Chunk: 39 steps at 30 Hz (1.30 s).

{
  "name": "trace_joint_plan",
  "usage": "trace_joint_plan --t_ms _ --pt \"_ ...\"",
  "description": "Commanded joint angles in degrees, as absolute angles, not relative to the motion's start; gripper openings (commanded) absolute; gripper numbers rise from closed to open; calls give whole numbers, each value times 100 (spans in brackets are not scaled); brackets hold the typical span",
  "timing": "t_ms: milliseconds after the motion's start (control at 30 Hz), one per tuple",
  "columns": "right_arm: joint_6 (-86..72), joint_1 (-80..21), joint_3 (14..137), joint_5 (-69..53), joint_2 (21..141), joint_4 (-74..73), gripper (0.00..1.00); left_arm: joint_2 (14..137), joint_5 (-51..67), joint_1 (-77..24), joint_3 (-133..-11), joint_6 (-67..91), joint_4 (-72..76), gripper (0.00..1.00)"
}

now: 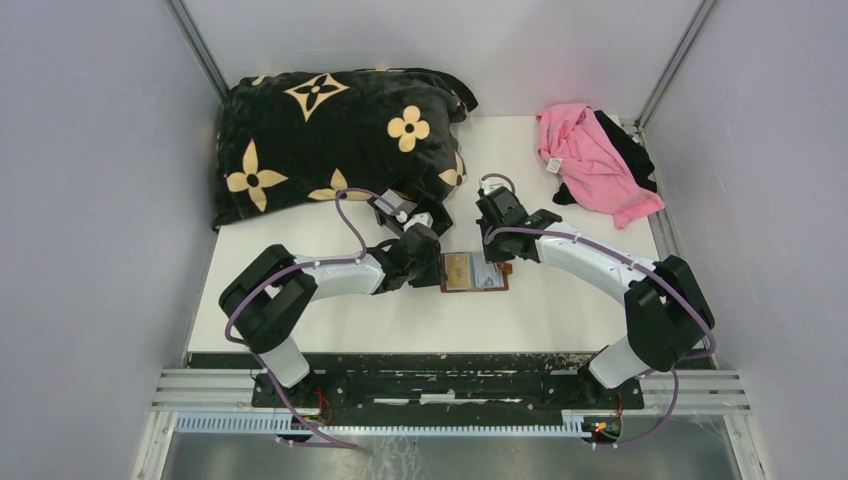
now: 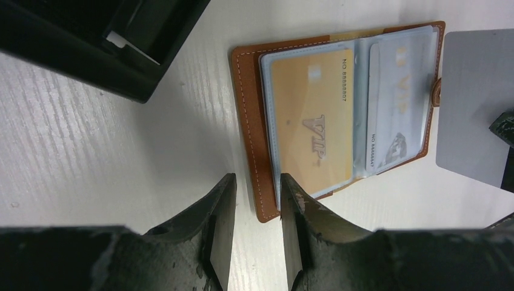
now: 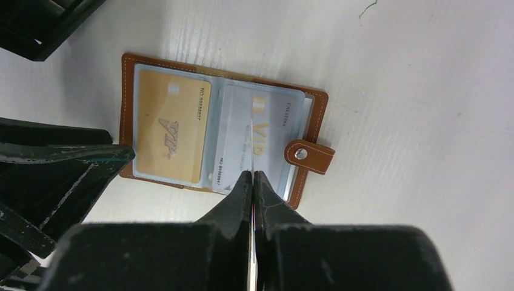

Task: Put the credit cards into the card holder
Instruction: Turn over the card slot in the card holder.

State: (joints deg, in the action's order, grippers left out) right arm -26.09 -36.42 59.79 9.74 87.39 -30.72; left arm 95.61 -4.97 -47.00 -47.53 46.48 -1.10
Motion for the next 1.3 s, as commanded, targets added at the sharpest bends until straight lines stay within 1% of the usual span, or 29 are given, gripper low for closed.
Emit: trace_joint_plan --t_ms 0,633,1033,1267 --pt "-2547 -3741 6027 1247 8840 -2919 1 9691 -692 -4759 -5053 4327 -289 40" --pt "-2582 -3814 5601 1687 8913 -2832 1 10116 -778 -4824 -5327 4298 -776 40" --pt "-2600 -3836 5417 2249 8554 -2938 1 10400 -841 -4887 -5449 4386 -1047 40" --pt "-2626 -3835 5399 2371 8414 -2988 1 10533 -826 -4913 -5495 4438 -1142 40"
